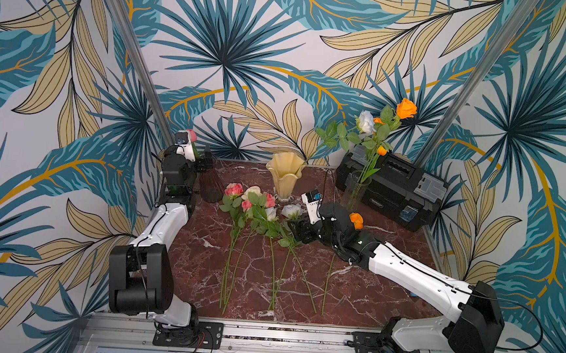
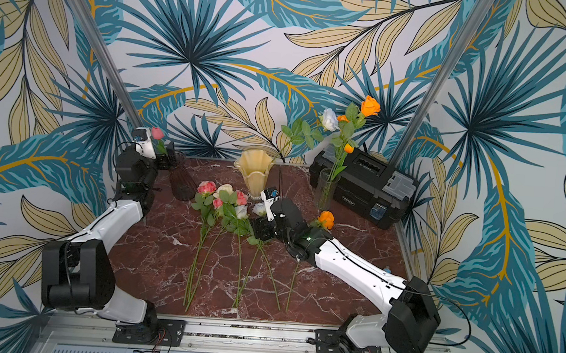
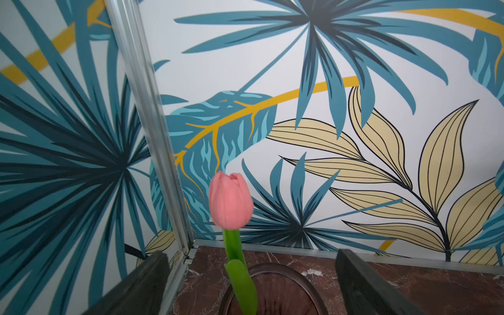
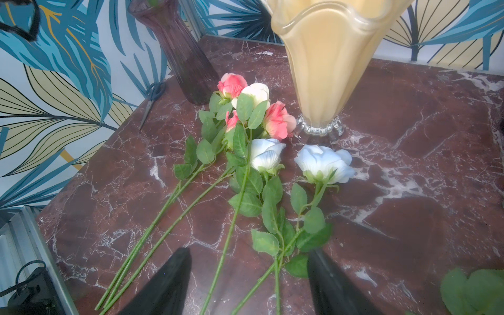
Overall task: Arrange the flowers in different vases according to their variety
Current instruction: Insert the flower into the vase.
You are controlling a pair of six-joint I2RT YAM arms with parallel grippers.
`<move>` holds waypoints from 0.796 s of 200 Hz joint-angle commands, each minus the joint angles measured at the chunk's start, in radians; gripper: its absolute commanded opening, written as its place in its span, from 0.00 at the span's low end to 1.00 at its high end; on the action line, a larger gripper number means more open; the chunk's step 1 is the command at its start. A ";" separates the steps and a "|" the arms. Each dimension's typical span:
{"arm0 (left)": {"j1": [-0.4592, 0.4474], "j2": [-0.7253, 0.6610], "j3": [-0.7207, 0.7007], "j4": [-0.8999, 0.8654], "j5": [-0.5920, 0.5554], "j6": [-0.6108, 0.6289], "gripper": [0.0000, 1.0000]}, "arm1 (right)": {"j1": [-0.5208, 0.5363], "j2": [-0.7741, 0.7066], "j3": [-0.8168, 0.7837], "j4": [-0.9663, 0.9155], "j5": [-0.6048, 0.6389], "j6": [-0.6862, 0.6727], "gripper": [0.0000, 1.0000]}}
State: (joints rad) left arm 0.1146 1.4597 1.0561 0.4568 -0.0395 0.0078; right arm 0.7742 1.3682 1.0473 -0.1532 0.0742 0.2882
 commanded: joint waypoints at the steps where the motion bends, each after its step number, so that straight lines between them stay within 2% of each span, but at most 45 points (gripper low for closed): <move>1: -0.032 -0.098 -0.051 -0.101 -0.061 0.036 1.00 | 0.005 0.030 -0.010 -0.004 -0.021 0.024 0.72; 33: -0.111 -0.239 -0.086 -0.251 -0.113 0.049 1.00 | 0.005 0.079 0.005 -0.025 -0.078 0.048 0.72; 82: -0.177 -0.457 -0.145 -0.559 -0.121 -0.026 1.00 | 0.018 0.166 0.033 -0.052 -0.147 0.095 0.72; 102: -0.187 -0.526 -0.183 -0.662 -0.074 -0.083 1.00 | 0.023 0.215 0.057 -0.098 -0.152 0.110 0.71; 110: -0.190 -0.552 -0.200 -0.702 -0.023 -0.101 1.00 | 0.059 0.236 0.069 -0.112 -0.151 0.113 0.72; 127: -0.198 -0.598 -0.239 -0.793 0.013 -0.130 1.00 | 0.081 0.281 0.096 -0.136 -0.132 0.124 0.71; 159: -0.200 -0.665 -0.313 -0.875 0.109 -0.172 1.00 | 0.105 0.379 0.172 -0.200 -0.114 0.145 0.71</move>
State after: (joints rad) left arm -0.0799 0.8345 0.8021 -0.2825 -0.0330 -0.1051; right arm 0.8669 1.6875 1.1664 -0.2756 -0.0525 0.4019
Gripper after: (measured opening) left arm 0.999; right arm 0.713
